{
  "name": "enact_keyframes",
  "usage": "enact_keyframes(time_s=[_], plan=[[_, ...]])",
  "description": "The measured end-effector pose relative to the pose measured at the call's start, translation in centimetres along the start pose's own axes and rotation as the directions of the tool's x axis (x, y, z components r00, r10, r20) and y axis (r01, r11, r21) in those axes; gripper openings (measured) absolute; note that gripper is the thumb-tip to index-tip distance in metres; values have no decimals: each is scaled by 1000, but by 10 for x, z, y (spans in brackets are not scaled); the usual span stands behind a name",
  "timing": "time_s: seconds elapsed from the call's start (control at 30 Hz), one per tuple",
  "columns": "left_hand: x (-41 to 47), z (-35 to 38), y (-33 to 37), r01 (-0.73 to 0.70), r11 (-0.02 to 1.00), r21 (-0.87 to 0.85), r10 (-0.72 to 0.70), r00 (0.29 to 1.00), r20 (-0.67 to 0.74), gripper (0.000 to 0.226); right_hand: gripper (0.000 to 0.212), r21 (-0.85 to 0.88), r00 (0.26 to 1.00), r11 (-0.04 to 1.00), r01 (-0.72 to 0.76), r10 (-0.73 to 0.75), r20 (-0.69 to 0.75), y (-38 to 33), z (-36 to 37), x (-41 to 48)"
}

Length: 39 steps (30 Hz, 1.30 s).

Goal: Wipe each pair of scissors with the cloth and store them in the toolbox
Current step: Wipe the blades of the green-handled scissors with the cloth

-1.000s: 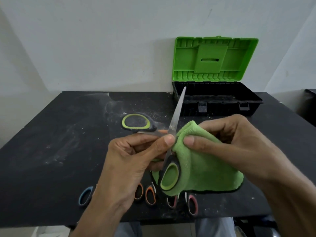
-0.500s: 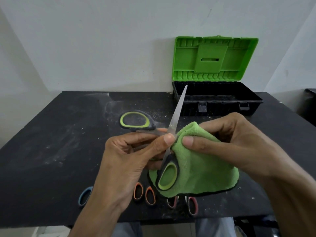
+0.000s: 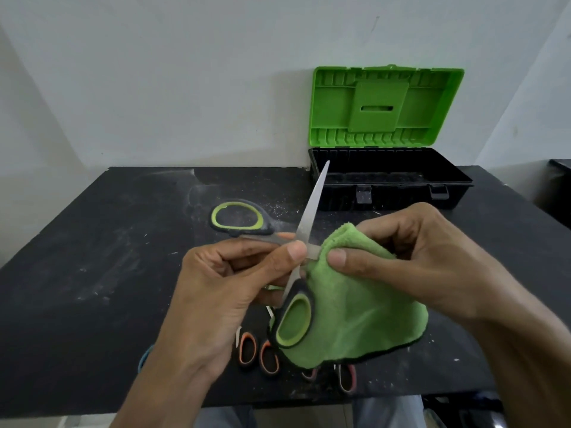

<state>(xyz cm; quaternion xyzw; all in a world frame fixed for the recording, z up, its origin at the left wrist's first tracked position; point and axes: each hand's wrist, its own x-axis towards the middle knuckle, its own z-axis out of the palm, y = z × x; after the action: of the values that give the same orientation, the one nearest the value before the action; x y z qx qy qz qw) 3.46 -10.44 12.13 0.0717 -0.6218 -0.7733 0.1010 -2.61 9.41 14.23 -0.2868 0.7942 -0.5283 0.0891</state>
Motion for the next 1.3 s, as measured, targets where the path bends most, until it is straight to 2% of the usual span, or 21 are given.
enact_keyframes(time_s=[0.27, 0.4, 0.47, 0.77, 1.0, 1.13, 1.3], plan=[[4, -11, 3, 76, 994, -76, -74, 997, 31, 25, 22, 39, 999, 999, -29, 31, -45, 0, -17, -10], [7, -16, 4, 167, 979, -119, -158, 984, 78, 64, 20, 36, 997, 999, 14, -12, -74, -1, -23, -14], [7, -16, 4, 206, 969, -135, -194, 976, 99, 70, 13, 16, 996, 999, 33, -31, -84, -2, -24, -15], [7, -12, 0, 217, 960, -179, -203, 975, 91, 67, 18, -77, 962, 977, 198, -209, -177, 0, -7, -16], [6, -14, 2, 177, 973, -145, -168, 983, 71, 59, 17, -105, 949, 974, 203, -222, -222, -1, -14, -20], [9, -4, -1, 163, 973, -165, -159, 987, 39, 28, 15, -135, 944, 975, 174, -204, -258, -1, -12, -19], [8, 0, -3, 145, 981, -130, -149, 989, -24, 31, 12, -92, 960, 988, 122, -141, -241, 8, -7, -19]])
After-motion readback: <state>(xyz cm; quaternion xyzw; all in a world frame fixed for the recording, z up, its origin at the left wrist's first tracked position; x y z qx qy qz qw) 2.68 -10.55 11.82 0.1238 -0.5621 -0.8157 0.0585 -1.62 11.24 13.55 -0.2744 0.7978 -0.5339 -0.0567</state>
